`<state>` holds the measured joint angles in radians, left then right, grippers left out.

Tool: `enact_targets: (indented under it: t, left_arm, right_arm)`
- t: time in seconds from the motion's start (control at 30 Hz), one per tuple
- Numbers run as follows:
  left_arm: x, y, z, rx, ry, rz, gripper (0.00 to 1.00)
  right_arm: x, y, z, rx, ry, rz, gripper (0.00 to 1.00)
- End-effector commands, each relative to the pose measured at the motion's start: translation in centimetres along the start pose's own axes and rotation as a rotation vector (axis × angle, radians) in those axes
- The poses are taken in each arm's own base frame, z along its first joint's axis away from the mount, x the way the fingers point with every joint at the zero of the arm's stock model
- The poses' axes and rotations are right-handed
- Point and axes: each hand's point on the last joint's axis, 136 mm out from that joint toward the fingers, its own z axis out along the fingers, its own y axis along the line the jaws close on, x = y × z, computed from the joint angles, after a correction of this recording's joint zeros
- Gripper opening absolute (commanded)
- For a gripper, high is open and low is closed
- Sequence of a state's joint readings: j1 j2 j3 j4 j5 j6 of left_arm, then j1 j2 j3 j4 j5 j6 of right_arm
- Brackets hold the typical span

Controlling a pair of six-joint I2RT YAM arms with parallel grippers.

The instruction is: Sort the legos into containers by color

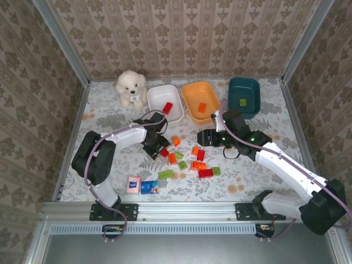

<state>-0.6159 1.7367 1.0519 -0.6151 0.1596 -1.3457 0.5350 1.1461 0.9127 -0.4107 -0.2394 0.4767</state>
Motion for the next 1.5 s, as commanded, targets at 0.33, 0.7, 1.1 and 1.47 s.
enact_targets:
  t: [0.33,0.7,1.1,1.47]
  left_arm:
    - [-2.5,-3.3,-5.3,0.006,-0.225,0.161,0.21]
    - [-11.2,-12.9,-9.7,0.076,-0.424,0.384,0.2]
    - [-15.2,-13.7,-4.9,-0.117,-0.346,0.331,0.22]
    - [-13.5,-12.8,-3.0,-0.158,-0.282,0.31,0.28]
  right_arm:
    - [1.2,-1.7,-3.0,0.08,0.017,0.005,0.66]
    - [1.0,-4.0,-4.4,0.154,-0.006,0.115,0.66]
    - [-0.1,-4.6,-4.7,0.166,-0.036,0.184,0.66]
    - [5.4,-9.2,-1.8,0.317,0.262,0.691,0.68]
